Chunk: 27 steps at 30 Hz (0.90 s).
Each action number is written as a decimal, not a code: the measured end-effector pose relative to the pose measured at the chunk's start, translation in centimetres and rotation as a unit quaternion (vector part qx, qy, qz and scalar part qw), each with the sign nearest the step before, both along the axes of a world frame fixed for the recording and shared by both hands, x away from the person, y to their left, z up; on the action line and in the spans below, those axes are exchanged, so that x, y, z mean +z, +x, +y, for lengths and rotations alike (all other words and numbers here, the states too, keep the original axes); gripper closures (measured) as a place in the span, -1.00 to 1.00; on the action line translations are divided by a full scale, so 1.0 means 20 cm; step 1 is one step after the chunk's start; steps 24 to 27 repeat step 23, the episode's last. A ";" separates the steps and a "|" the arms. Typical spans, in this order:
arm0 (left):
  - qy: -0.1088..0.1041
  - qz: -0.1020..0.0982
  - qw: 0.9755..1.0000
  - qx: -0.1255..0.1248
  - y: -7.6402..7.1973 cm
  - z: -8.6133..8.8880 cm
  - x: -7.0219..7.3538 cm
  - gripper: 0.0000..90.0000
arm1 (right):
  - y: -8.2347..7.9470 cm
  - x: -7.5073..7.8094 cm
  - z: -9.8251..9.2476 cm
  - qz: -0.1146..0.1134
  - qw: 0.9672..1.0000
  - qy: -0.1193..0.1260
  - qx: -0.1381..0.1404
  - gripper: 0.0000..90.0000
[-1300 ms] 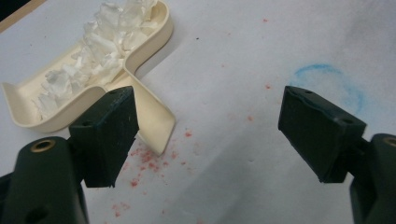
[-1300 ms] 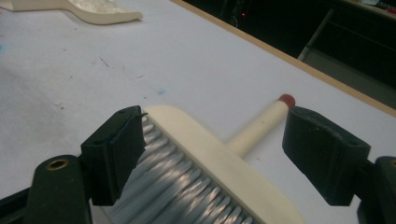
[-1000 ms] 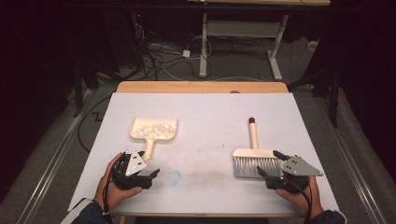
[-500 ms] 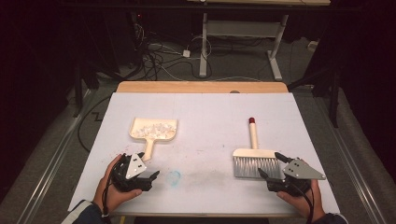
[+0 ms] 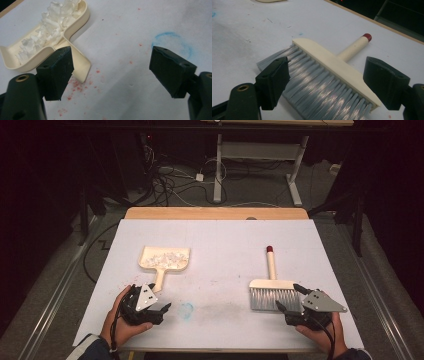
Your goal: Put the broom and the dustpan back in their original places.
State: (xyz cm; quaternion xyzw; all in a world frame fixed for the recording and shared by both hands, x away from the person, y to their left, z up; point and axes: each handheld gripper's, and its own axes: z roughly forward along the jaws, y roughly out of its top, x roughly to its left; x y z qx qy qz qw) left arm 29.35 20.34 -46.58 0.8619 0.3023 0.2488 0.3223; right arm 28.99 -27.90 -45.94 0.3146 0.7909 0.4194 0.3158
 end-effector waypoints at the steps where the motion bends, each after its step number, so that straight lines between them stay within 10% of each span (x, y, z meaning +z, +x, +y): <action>1: 0.000 0.000 1.000 -0.001 0.00 0.00 0.00 -0.58 | 0.00 0.00 0.00 0.000 1.000 0.000 0.000 -0.53; 27: -0.005 0.004 1.000 -0.001 0.02 -0.01 0.00 -0.58 | 0.00 0.00 0.02 -0.014 1.000 -0.024 -0.013 -0.53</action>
